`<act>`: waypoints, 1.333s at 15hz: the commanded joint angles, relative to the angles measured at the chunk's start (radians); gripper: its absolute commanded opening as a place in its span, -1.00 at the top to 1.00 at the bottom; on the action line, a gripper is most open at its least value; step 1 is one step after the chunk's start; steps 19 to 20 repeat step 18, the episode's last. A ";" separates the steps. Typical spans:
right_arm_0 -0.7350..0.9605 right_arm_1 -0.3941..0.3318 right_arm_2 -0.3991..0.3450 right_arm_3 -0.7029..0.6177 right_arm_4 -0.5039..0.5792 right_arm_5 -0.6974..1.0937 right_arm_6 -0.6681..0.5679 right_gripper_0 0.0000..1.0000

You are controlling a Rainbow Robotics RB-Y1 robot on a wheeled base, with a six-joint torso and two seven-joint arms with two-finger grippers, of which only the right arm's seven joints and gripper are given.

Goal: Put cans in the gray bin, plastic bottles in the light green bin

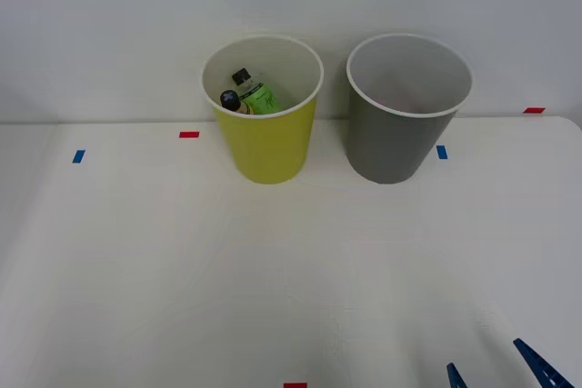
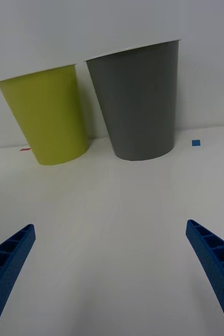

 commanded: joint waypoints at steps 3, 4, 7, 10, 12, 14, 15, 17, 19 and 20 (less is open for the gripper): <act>0.000 0.000 0.000 0.000 0.000 0.000 0.000 -1.00; 0.000 0.000 0.000 0.000 0.000 0.000 0.000 -1.00; 0.000 0.000 0.000 0.000 0.000 0.000 0.000 -1.00; 0.000 0.000 0.000 0.000 0.000 0.000 0.000 -1.00; 0.000 0.000 0.000 0.000 0.000 0.000 0.000 -1.00; 0.000 0.000 0.000 0.000 0.000 0.000 0.000 -1.00; 0.000 0.000 0.000 0.000 0.000 0.000 0.000 -1.00; 0.000 0.000 0.000 0.000 0.000 0.000 0.000 -1.00; 0.000 0.000 0.000 0.000 0.000 0.000 0.000 -1.00; 0.000 0.000 0.000 0.000 0.000 0.000 0.000 -1.00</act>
